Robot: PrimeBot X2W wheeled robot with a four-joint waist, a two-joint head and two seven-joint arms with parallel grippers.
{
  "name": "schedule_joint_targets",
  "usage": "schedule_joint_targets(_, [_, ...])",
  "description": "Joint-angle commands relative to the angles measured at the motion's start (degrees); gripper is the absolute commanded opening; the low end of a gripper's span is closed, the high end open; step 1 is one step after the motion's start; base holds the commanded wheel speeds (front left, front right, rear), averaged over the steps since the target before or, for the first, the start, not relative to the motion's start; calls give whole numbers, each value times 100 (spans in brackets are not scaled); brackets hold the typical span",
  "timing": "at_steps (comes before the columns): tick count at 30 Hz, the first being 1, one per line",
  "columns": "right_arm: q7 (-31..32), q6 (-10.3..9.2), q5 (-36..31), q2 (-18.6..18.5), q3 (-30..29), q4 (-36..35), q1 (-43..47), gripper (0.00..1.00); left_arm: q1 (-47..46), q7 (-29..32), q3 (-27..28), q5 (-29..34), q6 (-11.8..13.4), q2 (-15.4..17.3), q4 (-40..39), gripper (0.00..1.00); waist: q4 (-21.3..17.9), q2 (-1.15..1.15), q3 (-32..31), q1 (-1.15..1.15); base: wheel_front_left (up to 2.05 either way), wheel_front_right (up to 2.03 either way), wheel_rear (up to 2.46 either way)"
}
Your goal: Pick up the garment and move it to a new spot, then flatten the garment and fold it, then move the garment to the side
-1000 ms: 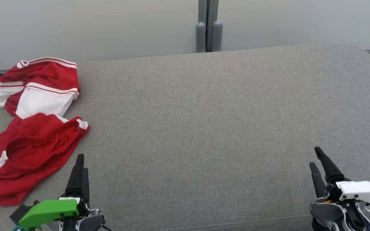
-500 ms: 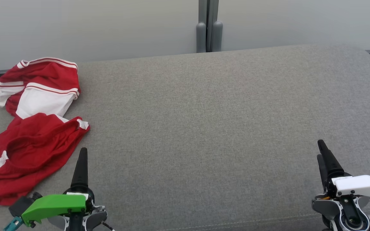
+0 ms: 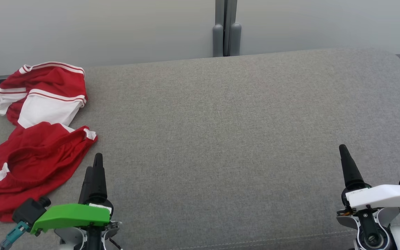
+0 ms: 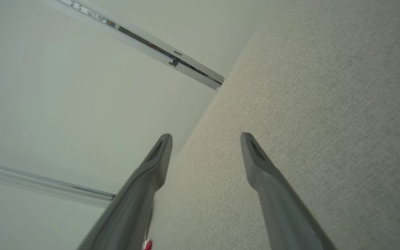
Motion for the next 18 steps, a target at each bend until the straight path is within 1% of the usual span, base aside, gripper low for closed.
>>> schedule_joint_targets(1, [-85, 2, -355, -41, 41, -167, -32, 100, -130, -57, -38, 359, 45, 26, -110, 100, 1, 0, 0, 0, 0, 0, 0])
schedule_joint_targets(10, [-309, 2, -1563, -50, 199, -363, 53, 100, -60, -189, -77, 1702, 193, 37, -111, 100, 6, 0, 3, 0, 0, 0, 0])
schedule_joint_targets(18, [-492, 3, -2313, -54, 351, -409, 89, 100, 57, -297, -118, 2576, 304, 55, -101, 100, 3, 0, 1, 0, 0, 0, 0])
